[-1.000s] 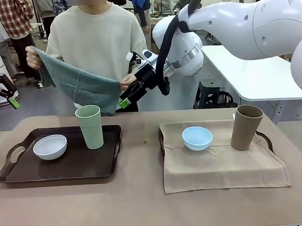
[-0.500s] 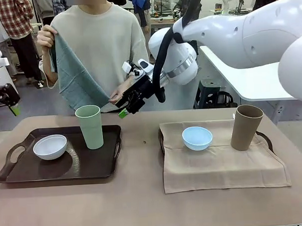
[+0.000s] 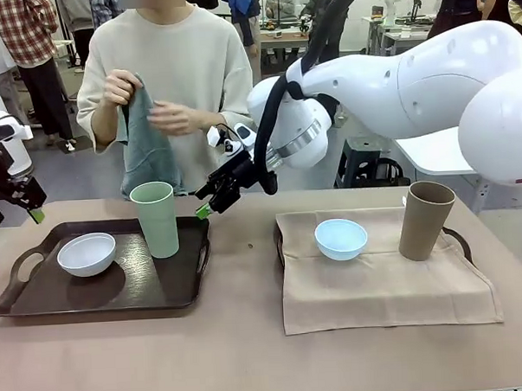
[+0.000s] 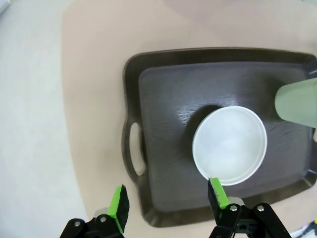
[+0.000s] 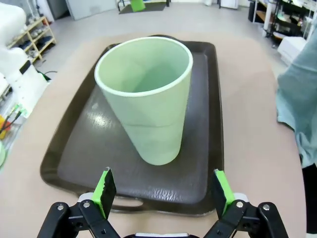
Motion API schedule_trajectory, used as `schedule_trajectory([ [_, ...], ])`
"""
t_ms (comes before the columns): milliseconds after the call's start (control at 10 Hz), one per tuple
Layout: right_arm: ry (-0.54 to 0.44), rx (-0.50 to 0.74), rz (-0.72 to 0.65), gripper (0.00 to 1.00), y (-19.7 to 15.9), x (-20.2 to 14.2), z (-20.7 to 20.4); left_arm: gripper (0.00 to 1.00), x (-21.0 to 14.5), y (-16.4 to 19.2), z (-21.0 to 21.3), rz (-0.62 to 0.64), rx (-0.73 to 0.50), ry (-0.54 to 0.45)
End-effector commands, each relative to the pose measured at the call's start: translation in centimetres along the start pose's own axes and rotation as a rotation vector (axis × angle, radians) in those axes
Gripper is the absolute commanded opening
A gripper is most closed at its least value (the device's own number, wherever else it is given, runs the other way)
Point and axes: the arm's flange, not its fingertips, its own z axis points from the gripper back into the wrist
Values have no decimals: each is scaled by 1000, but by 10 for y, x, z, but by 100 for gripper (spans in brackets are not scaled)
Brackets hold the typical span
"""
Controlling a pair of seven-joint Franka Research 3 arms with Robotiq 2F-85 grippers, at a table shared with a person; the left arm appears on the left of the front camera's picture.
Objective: Set up a tray with a mat and arrange the tableware.
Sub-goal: Pick up the Picnic Bowl and Reusable plastic cup from the Handle tray in front of the human's position and hold them in the air.
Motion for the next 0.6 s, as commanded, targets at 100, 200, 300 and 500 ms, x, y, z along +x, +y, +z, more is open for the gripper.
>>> schedule_trajectory([
  [100, -5, -6, 17, 100, 3, -2, -30, 84, 4, -4, -4, -7, -85, 8],
  [200, 6, 17, 18, 100, 1, -4, -38, 84, 7, -9, -7, -15, -95, 15],
  [300, 6, 25, 22, 100, 2, -3, -45, 84, 7, -10, -5, -13, -104, 23],
  [500, 6, 18, 27, 100, -1, -1, -55, 84, 12, -15, -10, -11, -114, 34],
])
